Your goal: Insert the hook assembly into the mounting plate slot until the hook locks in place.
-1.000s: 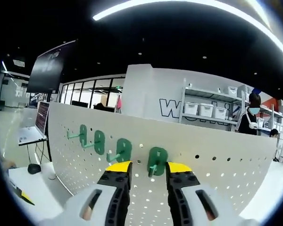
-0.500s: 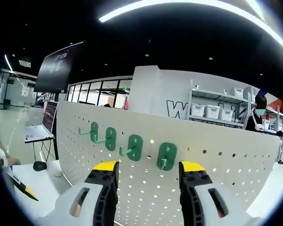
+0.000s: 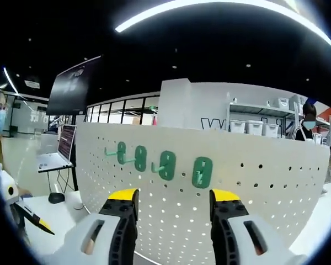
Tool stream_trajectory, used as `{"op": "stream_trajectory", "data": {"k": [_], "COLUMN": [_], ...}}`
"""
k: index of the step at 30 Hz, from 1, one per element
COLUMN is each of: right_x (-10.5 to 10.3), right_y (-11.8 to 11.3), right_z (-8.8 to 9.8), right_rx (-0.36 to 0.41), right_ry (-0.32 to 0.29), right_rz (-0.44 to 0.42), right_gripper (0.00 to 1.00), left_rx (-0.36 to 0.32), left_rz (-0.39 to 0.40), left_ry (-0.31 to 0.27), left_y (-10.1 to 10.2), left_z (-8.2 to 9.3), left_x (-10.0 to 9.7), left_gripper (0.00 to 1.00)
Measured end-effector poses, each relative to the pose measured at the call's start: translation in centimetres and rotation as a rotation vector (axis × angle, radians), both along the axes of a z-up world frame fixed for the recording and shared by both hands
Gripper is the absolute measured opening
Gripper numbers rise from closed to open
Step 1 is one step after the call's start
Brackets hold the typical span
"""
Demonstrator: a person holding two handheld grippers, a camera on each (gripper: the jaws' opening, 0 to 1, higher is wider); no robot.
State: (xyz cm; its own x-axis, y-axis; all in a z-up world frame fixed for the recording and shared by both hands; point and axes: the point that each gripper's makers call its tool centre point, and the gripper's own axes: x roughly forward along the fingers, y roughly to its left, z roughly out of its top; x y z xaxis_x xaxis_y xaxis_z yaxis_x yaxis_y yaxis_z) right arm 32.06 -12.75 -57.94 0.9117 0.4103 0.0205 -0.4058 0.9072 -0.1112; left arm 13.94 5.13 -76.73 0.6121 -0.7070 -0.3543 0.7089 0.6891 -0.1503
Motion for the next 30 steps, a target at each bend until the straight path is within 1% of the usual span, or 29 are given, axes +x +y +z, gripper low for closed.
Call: {"op": "stream_trajectory", "data": {"k": [5,9,15,18,20,24,26,30], "right_x": [-1.2,-1.9,-3.3,-3.9,-4.3,-5.3,-5.8,-6.7], "right_y": [-0.3,-0.8,-1.1,-1.3,-1.6,-2.0,-2.2,-2.6], "right_z": [-0.4,-0.7,-1.5,-1.7,-2.1,-3.3,-3.9,-4.7], "right_rx": [0.013,0.052,0.041,0.054,0.064,0.075,0.065,0.064], "right_ry": [-0.006,-0.002,0.0,-0.002,0.004,0.018,0.03,0.04], "right_rz": [0.014,0.012,0.027,0.034,0.03,0.027,0.025,0.026], "right_gripper": [0.49,0.5,0.51,0.51,0.51,0.52,0.52,0.54], "left_rx": [0.001,0.001,-0.002,0.003,0.016,0.012,0.014,0.016], "left_rz": [0.007,0.017,0.031,0.044,0.05,0.055,0.06,0.068], "left_ry": [-0.008,-0.012,-0.026,-0.04,-0.052,-0.057,-0.06,-0.07], "left_y": [0.0,0.2,0.5,0.6,0.8,0.8,0.9,1.0], "left_z": [0.2,0.3,0.5,0.7,0.8,0.9,1.0,1.1], "left_x": [0.1,0.2,0.5,0.7,0.8,0.9,0.9,1.1], "left_gripper": [0.72,0.72,0.73,0.74,0.75,0.75,0.75,0.75]}}
